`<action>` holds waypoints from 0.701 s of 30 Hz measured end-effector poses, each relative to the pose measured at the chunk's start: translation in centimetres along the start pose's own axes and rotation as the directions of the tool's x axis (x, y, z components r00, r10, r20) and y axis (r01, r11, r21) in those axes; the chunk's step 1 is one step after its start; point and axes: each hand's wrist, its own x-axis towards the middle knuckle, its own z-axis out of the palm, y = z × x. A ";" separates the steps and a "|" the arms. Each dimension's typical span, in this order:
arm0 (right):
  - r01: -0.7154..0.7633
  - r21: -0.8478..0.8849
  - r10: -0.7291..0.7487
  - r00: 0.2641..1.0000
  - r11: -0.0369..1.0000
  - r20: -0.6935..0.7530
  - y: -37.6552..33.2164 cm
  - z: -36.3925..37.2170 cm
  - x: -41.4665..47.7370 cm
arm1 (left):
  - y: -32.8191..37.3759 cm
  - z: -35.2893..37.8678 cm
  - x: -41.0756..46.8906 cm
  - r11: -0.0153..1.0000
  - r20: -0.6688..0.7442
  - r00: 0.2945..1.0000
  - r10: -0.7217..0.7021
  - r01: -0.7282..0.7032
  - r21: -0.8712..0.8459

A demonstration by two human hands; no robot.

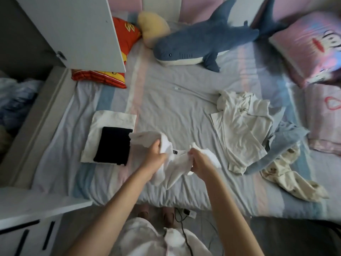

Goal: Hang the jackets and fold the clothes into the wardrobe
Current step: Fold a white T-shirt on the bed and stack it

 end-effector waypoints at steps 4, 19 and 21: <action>0.075 0.072 -0.095 0.938 0.995 0.334 -5.2 3.1 -2.5 | 4.5 2.5 -2.5 0.977 0.296 0.933 0.205 -0.212 -0.008; 0.898 -0.266 -0.697 0.440 0.351 0.566 -13.0 1.1 -11.7 | 2.9 -5.1 0.4 0.769 0.220 0.898 0.382 -0.441 0.463; 0.933 -0.217 -0.756 0.359 0.287 0.547 -14.1 1.1 -13.0 | 3.2 -3.7 0.2 0.757 0.284 0.893 0.349 -0.447 0.476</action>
